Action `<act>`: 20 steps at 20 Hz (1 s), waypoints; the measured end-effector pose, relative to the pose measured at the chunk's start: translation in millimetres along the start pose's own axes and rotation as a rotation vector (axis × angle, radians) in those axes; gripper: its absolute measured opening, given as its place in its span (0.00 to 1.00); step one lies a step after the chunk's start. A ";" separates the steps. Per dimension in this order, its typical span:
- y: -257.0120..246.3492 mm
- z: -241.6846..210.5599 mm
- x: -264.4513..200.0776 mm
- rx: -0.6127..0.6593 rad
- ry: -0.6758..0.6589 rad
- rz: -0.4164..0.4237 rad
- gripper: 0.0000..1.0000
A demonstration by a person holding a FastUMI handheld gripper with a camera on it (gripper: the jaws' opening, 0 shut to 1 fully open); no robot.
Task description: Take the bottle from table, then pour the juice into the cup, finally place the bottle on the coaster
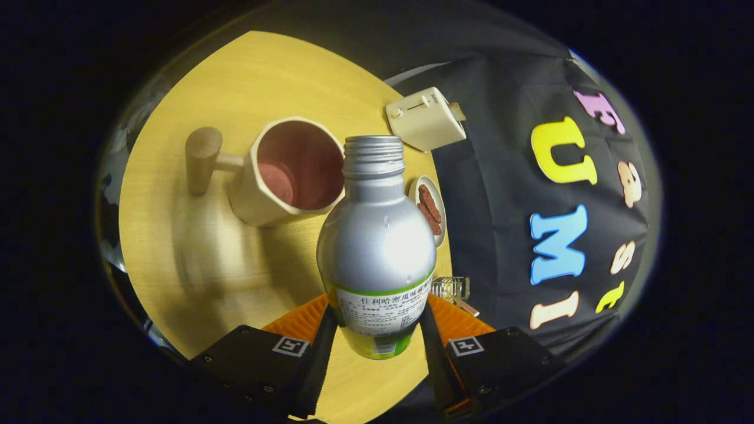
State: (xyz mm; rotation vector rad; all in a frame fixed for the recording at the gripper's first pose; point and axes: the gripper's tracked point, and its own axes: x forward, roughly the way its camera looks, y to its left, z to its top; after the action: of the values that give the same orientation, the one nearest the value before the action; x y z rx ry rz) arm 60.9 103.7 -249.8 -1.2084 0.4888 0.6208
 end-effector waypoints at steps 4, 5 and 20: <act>4.1 -5.4 5.5 0.202 -0.017 0.059 0.72; 4.1 -5.9 5.9 0.248 -0.020 0.073 0.72; -45.3 14.8 48.5 0.739 -0.220 0.129 0.72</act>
State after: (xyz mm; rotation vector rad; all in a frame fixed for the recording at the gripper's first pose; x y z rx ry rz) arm 127.5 116.3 -245.3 -0.4066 0.5455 0.5975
